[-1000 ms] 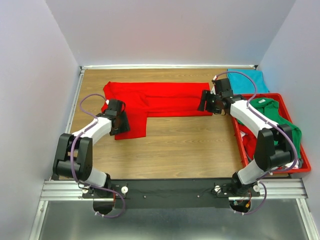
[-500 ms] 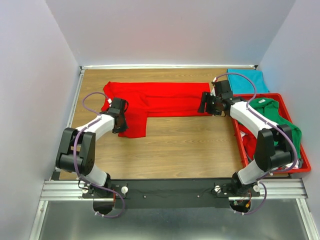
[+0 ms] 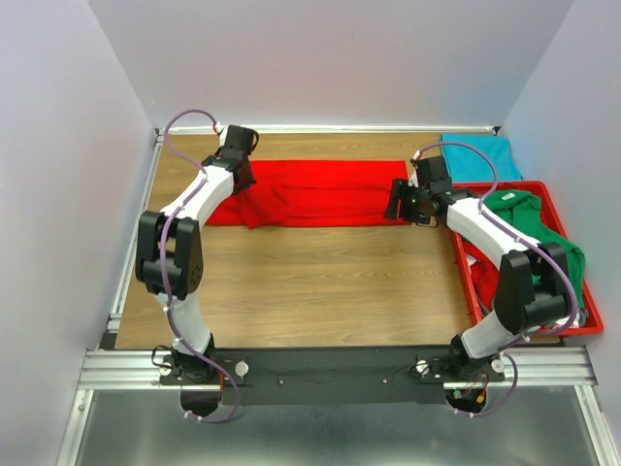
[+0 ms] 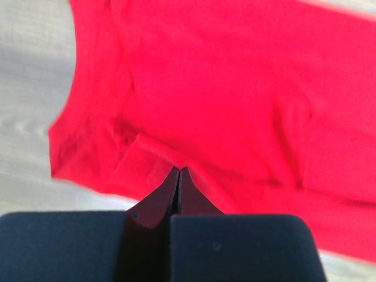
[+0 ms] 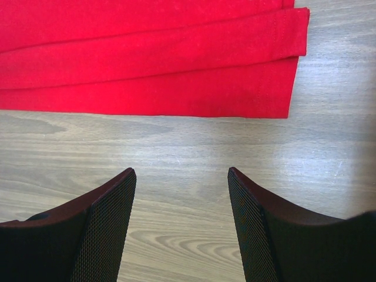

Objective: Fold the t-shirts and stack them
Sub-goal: Fold the tshirt

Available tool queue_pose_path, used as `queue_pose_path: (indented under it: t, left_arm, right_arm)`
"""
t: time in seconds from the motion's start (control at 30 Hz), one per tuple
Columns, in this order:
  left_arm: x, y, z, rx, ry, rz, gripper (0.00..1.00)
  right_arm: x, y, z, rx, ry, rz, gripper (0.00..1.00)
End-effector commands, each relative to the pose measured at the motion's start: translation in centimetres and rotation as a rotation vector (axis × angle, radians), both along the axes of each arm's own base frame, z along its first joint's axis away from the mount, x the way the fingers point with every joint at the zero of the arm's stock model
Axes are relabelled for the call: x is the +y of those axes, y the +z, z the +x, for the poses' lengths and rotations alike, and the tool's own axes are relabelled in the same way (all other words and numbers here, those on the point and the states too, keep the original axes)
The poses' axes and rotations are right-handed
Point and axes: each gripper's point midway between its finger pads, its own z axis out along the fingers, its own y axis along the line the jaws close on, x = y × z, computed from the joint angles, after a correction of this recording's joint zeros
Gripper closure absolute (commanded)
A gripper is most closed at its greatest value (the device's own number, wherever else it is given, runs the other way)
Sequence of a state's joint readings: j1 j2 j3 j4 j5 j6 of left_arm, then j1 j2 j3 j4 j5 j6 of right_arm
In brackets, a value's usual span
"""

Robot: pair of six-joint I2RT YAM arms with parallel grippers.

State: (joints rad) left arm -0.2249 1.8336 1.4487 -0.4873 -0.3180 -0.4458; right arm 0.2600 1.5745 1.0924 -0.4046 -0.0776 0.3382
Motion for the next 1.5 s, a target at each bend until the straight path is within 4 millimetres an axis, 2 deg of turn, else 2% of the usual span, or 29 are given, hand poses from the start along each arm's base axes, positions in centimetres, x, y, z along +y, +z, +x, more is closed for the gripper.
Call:
queue_pose_path:
  t: [0.0, 0.03, 0.27, 0.3, 0.37, 0.5, 0.53, 0.63, 0.87, 0.93, 0.97, 1.0, 1.07, 1.17, 1.2, 1.27, 1.3, 1.37, 1.4, 1.47]
  left_arm:
    - [0.1, 0.1, 3.3, -0.024, 0.008, 0.068, 1.00]
    - [-0.2, 0.0, 4.7, -0.031, 0.003, 0.069, 1.00]
    - [-1.1, -0.3, 8.8, -0.085, -0.001, 0.062, 1.00]
    - [-1.2, 0.3, 9.6, -0.110, 0.000, 0.055, 1.00]
    - [-1.5, 0.0, 10.2, -0.120, -0.008, 0.050, 1.00]
    - [-1.4, 1.0, 11.9, -0.165, 0.019, 0.046, 1.00]
    - [-1.2, 0.4, 11.9, -0.153, 0.027, 0.044, 1.00]
    - [-0.9, 0.5, 12.8, -0.165, 0.046, 0.022, 1.00]
    - [0.0, -2.4, 13.0, -0.110, 0.070, 0.013, 1.00]
    - [0.1, -2.8, 12.9, -0.102, 0.075, 0.004, 1.00]
    - [0.2, -3.2, 12.8, -0.095, 0.076, -0.001, 1.00]
    - [0.2, -3.4, 12.8, -0.096, 0.079, -0.010, 1.00]
    - [0.2, -4.0, 12.7, -0.086, 0.078, -0.017, 1.00]
    - [0.2, -4.2, 12.7, -0.084, 0.076, -0.030, 0.90]
    - [0.1, -4.1, 12.8, -0.088, 0.072, -0.034, 0.77]
    - [0.1, -3.3, 13.0, -0.107, 0.069, -0.042, 0.62]
    - [0.1, -2.9, 12.9, -0.114, 0.065, -0.043, 0.51]
    - [0.2, -1.5, 12.5, -0.132, 0.060, -0.053, 0.41]
    - [0.4, -1.0, 12.4, -0.142, 0.063, -0.059, 0.33]
    - [0.7, 0.5, 11.2, -0.165, 0.070, -0.090, 0.31]
  right_arm:
    - [-0.5, 0.7, 0.0, -0.035, -0.001, -0.014, 0.29]
    - [-0.5, 0.6, 0.0, -0.034, 0.002, -0.014, 0.29]
    - [-0.5, 0.5, 0.1, -0.037, 0.008, -0.018, 0.29]
    - [-0.4, 0.4, 0.2, -0.039, 0.014, -0.019, 0.29]
    - [-0.3, 0.4, 0.2, -0.041, 0.017, -0.014, 0.29]
    - [-0.1, 0.4, 0.4, -0.046, 0.025, -0.006, 0.30]
    - [0.1, 0.4, 0.5, -0.049, 0.031, 0.000, 0.30]
    - [0.9, 0.4, 0.6, -0.049, 0.060, 0.029, 0.32]
    - [3.8, 0.9, 1.6, -0.068, 0.165, 0.136, 0.45]
    - [5.3, 0.4, 1.7, -0.048, 0.219, 0.179, 0.49]
    - [6.5, 0.9, 1.9, -0.057, 0.253, 0.198, 0.50]
    - [7.1, 0.1, 2.2, -0.049, 0.266, 0.201, 0.53]
    - [9.1, 0.4, 2.6, -0.061, 0.308, 0.213, 0.56]
    - [11.0, -0.4, 3.1, -0.059, 0.331, 0.229, 0.63]
    - [11.6, -0.1, 3.6, -0.068, 0.338, 0.239, 0.63]
    - [12.4, -1.1, 4.1, -0.058, 0.341, 0.241, 0.64]
    - [12.8, -0.9, 4.5, -0.066, 0.347, 0.245, 0.64]
    - [13.6, -1.6, 4.6, -0.056, 0.361, 0.245, 0.64]
    - [13.8, -2.6, 4.7, -0.036, 0.363, 0.241, 0.64]
    - [14.7, -3.3, 4.8, -0.024, 0.377, 0.243, 0.64]
